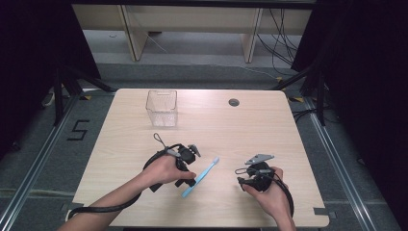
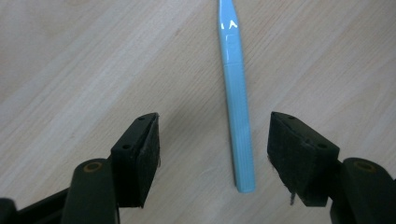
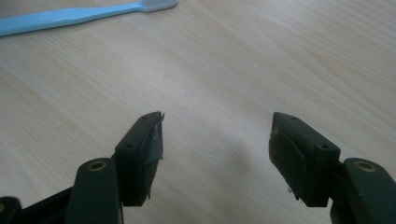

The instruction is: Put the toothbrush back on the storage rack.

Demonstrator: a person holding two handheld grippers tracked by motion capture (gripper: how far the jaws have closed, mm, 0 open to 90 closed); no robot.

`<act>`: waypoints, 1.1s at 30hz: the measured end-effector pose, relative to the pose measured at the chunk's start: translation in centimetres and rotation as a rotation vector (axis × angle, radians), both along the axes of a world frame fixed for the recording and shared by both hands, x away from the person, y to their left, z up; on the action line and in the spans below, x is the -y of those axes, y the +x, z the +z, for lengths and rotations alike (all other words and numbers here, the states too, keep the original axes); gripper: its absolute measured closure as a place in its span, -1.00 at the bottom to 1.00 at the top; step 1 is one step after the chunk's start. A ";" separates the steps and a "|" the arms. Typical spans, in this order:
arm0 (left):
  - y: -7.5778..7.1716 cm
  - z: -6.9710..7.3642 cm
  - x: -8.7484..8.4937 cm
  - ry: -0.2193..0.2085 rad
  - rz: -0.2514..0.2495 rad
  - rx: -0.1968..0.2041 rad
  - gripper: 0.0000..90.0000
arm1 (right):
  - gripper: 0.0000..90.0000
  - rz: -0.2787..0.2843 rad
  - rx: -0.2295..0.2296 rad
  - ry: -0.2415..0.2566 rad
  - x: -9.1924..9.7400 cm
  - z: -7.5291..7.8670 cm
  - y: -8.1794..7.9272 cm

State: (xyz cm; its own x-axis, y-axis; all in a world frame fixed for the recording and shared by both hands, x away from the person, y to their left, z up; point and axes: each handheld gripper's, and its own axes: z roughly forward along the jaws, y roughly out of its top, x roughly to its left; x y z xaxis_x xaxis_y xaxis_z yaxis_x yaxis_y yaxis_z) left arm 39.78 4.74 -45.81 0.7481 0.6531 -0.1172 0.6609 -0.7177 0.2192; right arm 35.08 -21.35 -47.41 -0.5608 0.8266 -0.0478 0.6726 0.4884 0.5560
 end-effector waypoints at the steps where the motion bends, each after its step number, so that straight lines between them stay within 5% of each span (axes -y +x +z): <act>1: 0.0 -0.1 0.2 -0.005 0.002 0.004 -0.25 | -0.20 0.000 0.000 0.001 0.0 0.0 0.0; 9: 0.2 -0.9 1.5 0.011 0.014 -0.013 -0.24 | -0.20 0.000 0.000 0.005 0.0 0.1 0.0; 21: 0.6 -1.5 2.7 0.054 -0.065 0.030 -0.17 | -0.21 0.008 0.005 0.012 -0.1 0.0 0.1; 33: 0.4 -2.0 2.9 0.105 -0.137 0.050 0.14 | -0.21 -0.005 0.001 0.017 -0.1 0.1 0.0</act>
State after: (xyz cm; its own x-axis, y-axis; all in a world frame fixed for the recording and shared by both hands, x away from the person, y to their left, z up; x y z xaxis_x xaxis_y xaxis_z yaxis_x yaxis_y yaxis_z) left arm 40.18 1.89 -47.80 0.8340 0.5515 -0.0146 0.5457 -0.8208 0.1688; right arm 35.07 -21.27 -47.34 -0.5568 0.8299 -0.0336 0.6745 0.4754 0.5649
